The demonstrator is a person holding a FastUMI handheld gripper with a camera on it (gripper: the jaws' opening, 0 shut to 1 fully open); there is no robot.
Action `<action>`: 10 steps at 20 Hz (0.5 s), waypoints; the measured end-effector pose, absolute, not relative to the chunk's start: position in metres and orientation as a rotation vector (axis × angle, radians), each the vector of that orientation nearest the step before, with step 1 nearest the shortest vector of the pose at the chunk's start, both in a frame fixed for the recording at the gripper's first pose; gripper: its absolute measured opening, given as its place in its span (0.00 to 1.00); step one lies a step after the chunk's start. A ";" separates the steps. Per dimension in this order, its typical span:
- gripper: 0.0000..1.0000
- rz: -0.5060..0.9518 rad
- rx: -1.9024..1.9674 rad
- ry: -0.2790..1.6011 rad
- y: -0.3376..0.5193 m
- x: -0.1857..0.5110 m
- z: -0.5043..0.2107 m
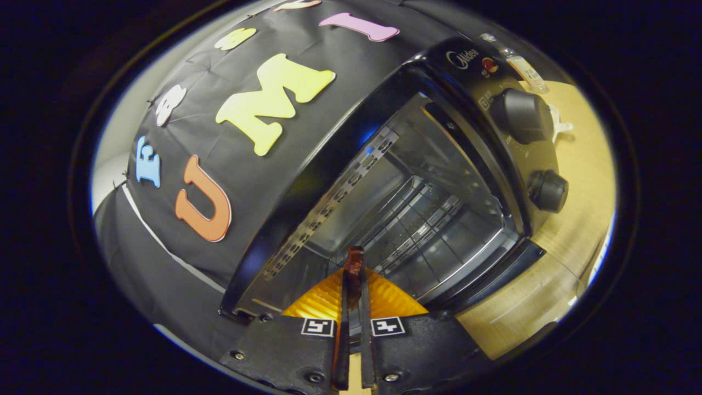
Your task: Open the toaster oven, put the food inside, and close the toaster oven door.
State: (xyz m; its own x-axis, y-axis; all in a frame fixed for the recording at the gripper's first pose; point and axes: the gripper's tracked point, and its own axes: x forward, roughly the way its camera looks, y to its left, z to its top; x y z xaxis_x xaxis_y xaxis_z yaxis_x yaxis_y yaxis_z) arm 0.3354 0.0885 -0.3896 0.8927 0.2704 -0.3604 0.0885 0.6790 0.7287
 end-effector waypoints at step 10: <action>0.37 -0.029 0.556 0.382 0.049 0.339 -0.394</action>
